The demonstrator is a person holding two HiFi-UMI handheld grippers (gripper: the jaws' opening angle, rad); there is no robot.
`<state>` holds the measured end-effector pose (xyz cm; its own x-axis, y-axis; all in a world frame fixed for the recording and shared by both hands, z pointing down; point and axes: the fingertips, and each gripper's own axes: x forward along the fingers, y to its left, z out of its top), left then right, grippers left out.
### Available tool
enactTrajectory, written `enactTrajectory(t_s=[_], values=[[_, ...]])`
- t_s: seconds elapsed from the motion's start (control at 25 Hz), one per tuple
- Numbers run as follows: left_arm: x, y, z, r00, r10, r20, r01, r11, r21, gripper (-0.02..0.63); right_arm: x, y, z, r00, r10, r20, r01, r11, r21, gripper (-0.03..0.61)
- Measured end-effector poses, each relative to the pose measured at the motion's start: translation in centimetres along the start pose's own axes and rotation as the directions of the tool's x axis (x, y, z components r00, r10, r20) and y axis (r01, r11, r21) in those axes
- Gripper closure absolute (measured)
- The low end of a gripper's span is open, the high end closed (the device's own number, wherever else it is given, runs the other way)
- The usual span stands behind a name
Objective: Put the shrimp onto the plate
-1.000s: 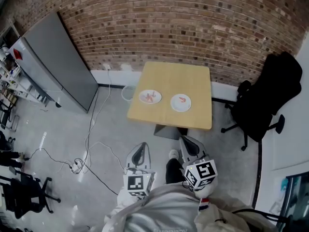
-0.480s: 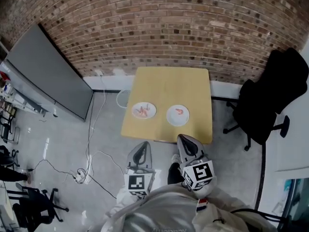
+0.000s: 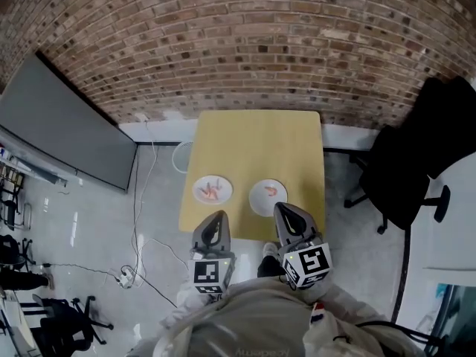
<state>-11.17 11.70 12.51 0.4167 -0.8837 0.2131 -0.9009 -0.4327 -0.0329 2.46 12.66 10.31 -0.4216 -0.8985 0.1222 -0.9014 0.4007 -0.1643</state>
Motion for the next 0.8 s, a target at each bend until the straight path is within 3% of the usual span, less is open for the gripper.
enactTrajectory(t_s=[0.2, 0.4, 0.8], values=[[3.5, 1.3, -0.3, 0.999, 0.002, -0.053, -0.002, 1.000, 0.006, 0.603, 2.1, -2.8, 0.4, 1.000, -0.010, -0.009, 0.010, 1.000, 0.015, 0.554], [5.4, 2.6, -0.5, 0.999, 0.017, -0.045, -0.016, 1.000, 0.019, 0.603, 3.5, -4.0, -0.2, 0.999, -0.007, -0.044, 0.007, 1.000, 0.010, 0.554], [8.1, 6.1, -4.3, 0.996, 0.001, -0.093, 0.004, 0.999, 0.054, 0.603, 7.4, -5.1, -2.1, 0.995, -0.010, -0.096, 0.012, 1.000, 0.023, 0.555]])
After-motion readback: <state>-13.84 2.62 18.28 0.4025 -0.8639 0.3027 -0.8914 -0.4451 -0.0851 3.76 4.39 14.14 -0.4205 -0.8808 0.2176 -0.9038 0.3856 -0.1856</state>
